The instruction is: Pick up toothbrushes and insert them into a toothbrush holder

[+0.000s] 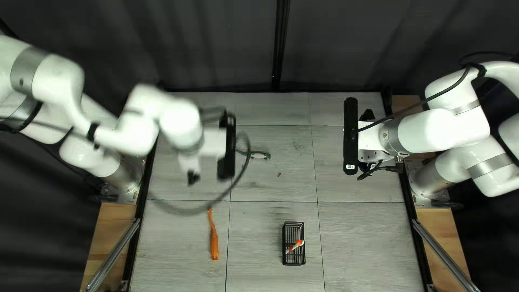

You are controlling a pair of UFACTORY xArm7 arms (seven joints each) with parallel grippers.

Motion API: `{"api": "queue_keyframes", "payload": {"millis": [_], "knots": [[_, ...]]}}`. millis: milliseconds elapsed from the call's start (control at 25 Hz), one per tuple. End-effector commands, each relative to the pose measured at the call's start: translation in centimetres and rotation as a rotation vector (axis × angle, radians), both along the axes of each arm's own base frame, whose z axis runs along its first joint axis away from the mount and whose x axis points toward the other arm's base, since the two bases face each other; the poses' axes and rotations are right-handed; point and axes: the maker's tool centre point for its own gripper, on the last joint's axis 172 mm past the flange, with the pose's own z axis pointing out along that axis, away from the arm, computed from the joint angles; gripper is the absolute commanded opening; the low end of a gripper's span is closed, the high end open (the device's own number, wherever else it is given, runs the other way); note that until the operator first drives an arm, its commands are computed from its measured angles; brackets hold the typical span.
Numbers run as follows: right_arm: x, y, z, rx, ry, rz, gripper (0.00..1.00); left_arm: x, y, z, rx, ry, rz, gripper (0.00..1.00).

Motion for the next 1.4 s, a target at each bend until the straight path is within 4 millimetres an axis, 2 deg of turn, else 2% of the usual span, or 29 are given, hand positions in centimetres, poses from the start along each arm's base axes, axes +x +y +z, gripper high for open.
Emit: {"api": "queue_keyframes", "payload": {"millis": [40,80,120,200,440,520,600,640,800,840,1000,1040,1360,1400], "knots": [[0.0,0.0,0.0,0.0,0.0,0.0,1.0,0.3,7.5,-1.1,-0.003,-0.019,0.133,1.0],[0.0,0.0,0.0,0.0,0.0,0.0,1.0,0.0,8.5,-1.4,-0.006,-0.022,0.148,1.0],[0.0,0.0,0.0,0.0,0.0,0.0,1.0,-0.9,10.4,-1.8,-0.012,-0.03,0.176,1.0],[0.0,0.0,0.0,0.0,0.0,0.0,1.0,-2.3,11.6,-2.0,-0.023,-0.042,0.208,1.0],[0.0,0.0,0.0,0.0,0.0,0.0,1.0,-2.3,11.6,-2.0,-0.023,-0.042,0.208,1.0],[0.4,-0.1,-1.6,-0.005,0.015,-0.005,1.0,-2.3,11.6,-2.0,-0.023,-0.042,0.208,1.0],[1.3,0.5,-2.1,0.011,0.02,-0.013,1.0,-2.3,11.6,-2.0,-0.023,-0.042,0.208,1.0],[2.0,1.4,-2.0,0.026,0.019,-0.019,1.0,-2.3,11.6,-2.0,-0.023,-0.042,0.208,1.0],[2.5,4.8,-0.2,0.097,-0.014,-0.008,1.0,-2.3,11.6,-2.0,-0.023,-0.042,0.208,1.0],[2.6,6.1,-0.2,0.141,-0.028,0.0,1.0,-2.3,11.6,-2.0,-0.023,-0.042,0.208,1.0],[3.0,9.0,-1.0,0.268,-0.065,0.006,1.0,-2.3,11.6,-2.0,-0.023,-0.042,0.208,1.0],[2.4,8.7,-0.9,0.326,-0.059,-0.035,1.0,-2.3,11.6,-2.0,-0.023,-0.042,0.208,1.0],[2.4,8.7,-0.9,0.326,-0.059,-0.035,1.0,-2.3,11.6,-2.0,-0.023,-0.042,0.208,1.0],[2.6,9.2,-1.6,0.309,-0.054,-0.015,1.0,-2.3,11.6,-2.0,-0.023,-0.042,0.208,1.0]]}}
